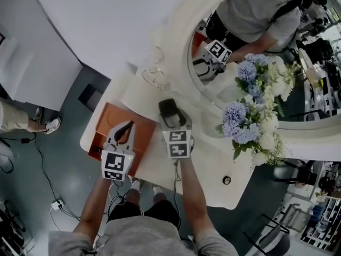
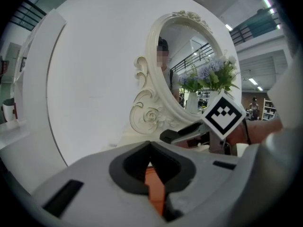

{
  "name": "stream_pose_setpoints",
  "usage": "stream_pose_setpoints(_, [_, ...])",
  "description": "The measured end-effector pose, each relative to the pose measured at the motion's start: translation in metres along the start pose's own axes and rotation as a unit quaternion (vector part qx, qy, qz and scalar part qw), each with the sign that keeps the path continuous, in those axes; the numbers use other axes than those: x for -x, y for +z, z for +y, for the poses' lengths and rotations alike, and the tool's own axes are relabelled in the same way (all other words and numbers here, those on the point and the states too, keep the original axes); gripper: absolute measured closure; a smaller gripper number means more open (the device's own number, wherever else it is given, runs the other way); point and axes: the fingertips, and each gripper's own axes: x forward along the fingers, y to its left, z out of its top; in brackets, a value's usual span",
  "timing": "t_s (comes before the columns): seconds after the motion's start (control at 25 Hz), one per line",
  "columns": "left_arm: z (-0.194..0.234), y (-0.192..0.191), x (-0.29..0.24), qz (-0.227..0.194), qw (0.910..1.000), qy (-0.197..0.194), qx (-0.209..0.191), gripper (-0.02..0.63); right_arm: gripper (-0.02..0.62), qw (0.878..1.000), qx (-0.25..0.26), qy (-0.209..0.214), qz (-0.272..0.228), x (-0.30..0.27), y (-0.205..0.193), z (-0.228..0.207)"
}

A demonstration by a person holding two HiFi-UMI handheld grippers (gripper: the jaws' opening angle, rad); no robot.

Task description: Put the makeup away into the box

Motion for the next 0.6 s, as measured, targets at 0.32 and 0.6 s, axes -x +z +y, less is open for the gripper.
stream_pose_setpoints(0.32, [0.009, 0.01, 0.041, -0.019, 0.999, 0.04, 0.007, 0.605, 0.297, 0.997, 0.046, 0.034, -0.054, 0.052, 0.037, 0.039])
stream_pose_setpoints(0.6, [0.018, 0.006, 0.094, -0.03, 0.9955, 0.088, 0.019, 0.604, 0.296, 0.99, 0.084, 0.081, -0.083, 0.088, 0.049, 0.094])
